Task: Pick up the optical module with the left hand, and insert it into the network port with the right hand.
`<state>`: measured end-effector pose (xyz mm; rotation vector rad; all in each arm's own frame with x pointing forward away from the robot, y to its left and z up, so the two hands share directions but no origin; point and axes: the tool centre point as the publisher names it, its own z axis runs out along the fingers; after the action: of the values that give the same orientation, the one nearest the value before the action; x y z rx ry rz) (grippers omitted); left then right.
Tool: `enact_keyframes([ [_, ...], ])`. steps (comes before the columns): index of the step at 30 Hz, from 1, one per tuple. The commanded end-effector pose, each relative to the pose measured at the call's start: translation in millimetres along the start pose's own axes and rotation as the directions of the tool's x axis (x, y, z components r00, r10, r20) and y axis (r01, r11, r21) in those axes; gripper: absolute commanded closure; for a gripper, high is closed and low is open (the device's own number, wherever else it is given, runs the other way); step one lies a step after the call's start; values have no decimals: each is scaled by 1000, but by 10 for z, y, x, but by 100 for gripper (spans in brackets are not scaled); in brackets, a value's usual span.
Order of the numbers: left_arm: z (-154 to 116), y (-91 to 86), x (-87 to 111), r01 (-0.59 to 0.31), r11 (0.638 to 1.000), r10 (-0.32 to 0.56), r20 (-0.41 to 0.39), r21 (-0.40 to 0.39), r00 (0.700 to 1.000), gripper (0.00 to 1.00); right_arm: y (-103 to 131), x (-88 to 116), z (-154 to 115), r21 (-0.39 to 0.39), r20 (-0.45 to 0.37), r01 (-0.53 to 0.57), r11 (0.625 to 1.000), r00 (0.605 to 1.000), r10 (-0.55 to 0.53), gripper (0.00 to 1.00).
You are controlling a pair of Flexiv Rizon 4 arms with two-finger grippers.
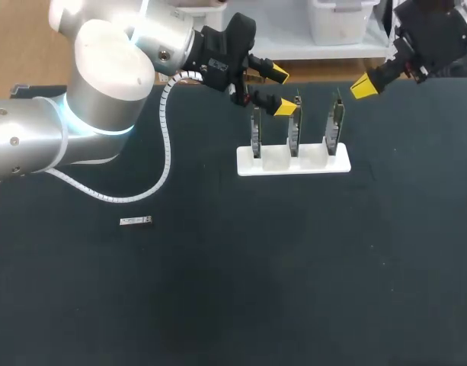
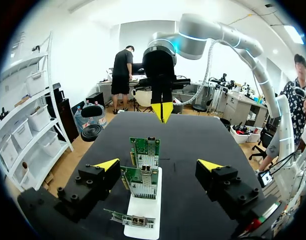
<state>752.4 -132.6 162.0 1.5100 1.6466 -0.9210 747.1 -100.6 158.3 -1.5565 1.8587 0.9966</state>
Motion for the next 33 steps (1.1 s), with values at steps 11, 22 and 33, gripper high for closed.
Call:
enact_keyframes([
  [11, 3, 12, -5, 0, 1000, 0, -3, 2, 1000, 0, 3, 39, -30, -9, -5, 11, 1000, 1000, -11, 100],
  [22, 3, 12, -5, 0, 1000, 0, -3, 2, 1000, 0, -45, 56, -37, -22, -23, 14, 1000, 1000, -14, 100],
  [33, 3, 12, -5, 0, 1000, 0, -3, 2, 1000, 0, -73, 62, -30, -5, -32, -10, 1000, 999, 10, 0],
])
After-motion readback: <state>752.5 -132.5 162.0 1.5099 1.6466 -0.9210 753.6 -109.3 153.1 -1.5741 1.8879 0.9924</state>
